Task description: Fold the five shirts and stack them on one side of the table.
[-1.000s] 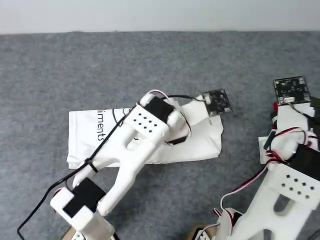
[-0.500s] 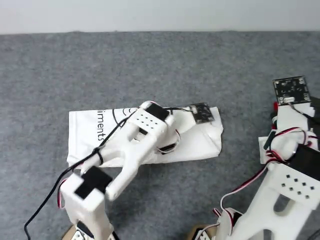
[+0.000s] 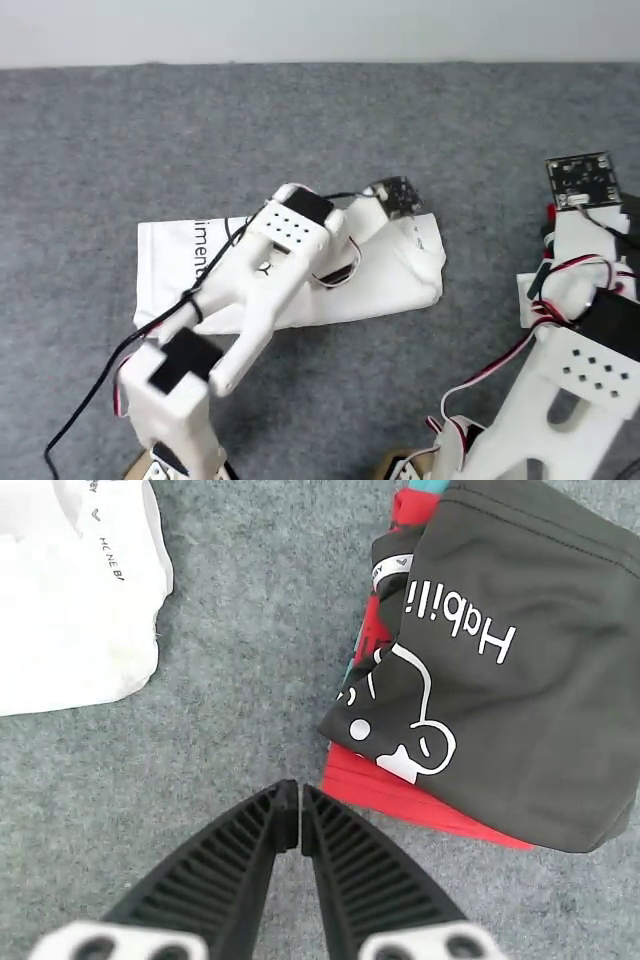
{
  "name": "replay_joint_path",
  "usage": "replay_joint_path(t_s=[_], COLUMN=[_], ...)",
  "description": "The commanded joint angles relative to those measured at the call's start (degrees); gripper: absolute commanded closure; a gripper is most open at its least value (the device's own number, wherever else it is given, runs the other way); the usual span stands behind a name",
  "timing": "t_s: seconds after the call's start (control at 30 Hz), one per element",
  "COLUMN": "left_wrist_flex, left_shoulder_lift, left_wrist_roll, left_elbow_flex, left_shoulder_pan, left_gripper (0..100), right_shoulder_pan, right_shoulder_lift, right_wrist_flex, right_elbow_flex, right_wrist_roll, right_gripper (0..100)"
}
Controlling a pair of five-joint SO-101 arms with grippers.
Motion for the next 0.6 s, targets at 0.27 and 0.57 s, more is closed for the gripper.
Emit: replay_joint_path(t_s=[0.27,0.57], left_wrist_flex=[10.20,13.01], left_shoulder_lift=[-15.21,-14.68], left_wrist_roll=[5.80,9.49], left_elbow_flex=[-2.33,-2.24], left_shoulder_pan=[-15.56,-40.62], left_gripper=[91,79], right_shoulder_pan=[0.57,0.57], right_shoulder_lift=[-1.63,-1.63], right_wrist_flex=[-0.31,-0.31], right_elbow_flex=[-0.70,-0.44], right_wrist_roll=[-0.09,-0.09], right_gripper=[98.6,98.5])
